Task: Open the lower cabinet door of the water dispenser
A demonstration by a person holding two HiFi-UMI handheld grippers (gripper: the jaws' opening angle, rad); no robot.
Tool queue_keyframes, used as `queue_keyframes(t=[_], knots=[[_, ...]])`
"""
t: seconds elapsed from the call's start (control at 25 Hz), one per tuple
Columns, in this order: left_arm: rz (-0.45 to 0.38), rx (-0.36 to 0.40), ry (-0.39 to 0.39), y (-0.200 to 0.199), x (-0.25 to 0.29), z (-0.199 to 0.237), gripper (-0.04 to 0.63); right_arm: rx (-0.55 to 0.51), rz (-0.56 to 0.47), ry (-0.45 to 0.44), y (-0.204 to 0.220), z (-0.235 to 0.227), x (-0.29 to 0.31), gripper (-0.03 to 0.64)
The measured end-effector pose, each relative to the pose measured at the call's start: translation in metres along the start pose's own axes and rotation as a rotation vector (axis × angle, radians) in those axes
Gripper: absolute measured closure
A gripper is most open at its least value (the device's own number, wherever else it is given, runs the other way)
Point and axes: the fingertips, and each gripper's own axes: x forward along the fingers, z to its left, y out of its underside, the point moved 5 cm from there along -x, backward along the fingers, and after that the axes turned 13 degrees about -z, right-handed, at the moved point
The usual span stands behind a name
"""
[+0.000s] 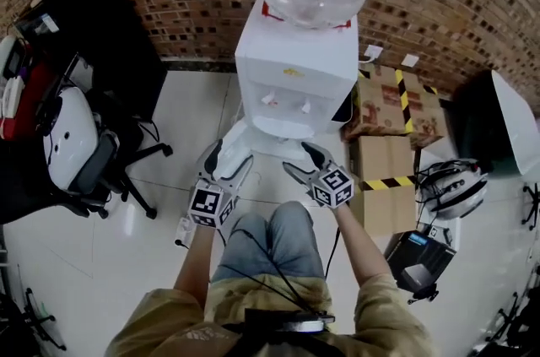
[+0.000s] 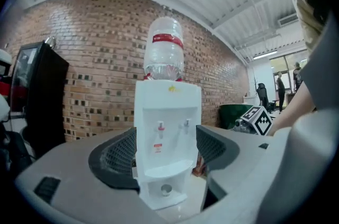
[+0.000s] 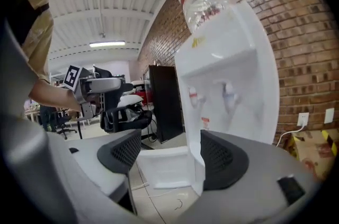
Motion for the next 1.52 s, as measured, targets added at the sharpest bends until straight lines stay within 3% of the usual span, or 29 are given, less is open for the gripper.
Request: queue_keyframes(t=[0.16, 0.28, 0.52, 0.68, 0.88, 1.04, 1.2, 1.4, 1.52], knots=[[0.036, -0.008, 0.017, -0.09, -0.001, -0.023, 0.262, -0.008, -0.059, 0.057, -0.102, 0.037, -0.034, 0.253], [0.044, -0.021, 0.048, -0.155, -0.009, -0.051, 0.262, -0.042, -0.125, 0.163, -0.175, 0.083, -0.066, 0.253], [0.061, -0.033, 0.061, -0.27, -0.052, -0.084, 0.264, 0.085, -0.193, 0.339, -0.274, 0.182, -0.139, 0.262], [0.048, 0.01, 0.029, -0.328, -0.082, -0.093, 0.265, 0.006, -0.248, 0.422, -0.336, 0.207, -0.176, 0.264], [0.011, 0.011, -0.075, -0.357, -0.108, -0.085, 0.265, -0.118, -0.324, 0.52, -0.392, 0.203, -0.192, 0.265], [-0.011, 0.02, -0.08, -0.366, -0.112, -0.086, 0.265, -0.181, -0.318, 0.583, -0.417, 0.208, -0.204, 0.265], [-0.029, 0.057, -0.086, -0.375, -0.109, -0.086, 0.265, -0.157, -0.323, 0.595, -0.416, 0.216, -0.213, 0.265], [-0.072, -0.119, -0.093, -0.398, -0.098, -0.083, 0.265, -0.148, -0.322, 0.604, -0.422, 0.218, -0.219, 0.266], [-0.093, -0.06, -0.051, -0.41, -0.083, -0.089, 0.265, -0.168, -0.346, 0.591, -0.434, 0.212, -0.216, 0.266]])
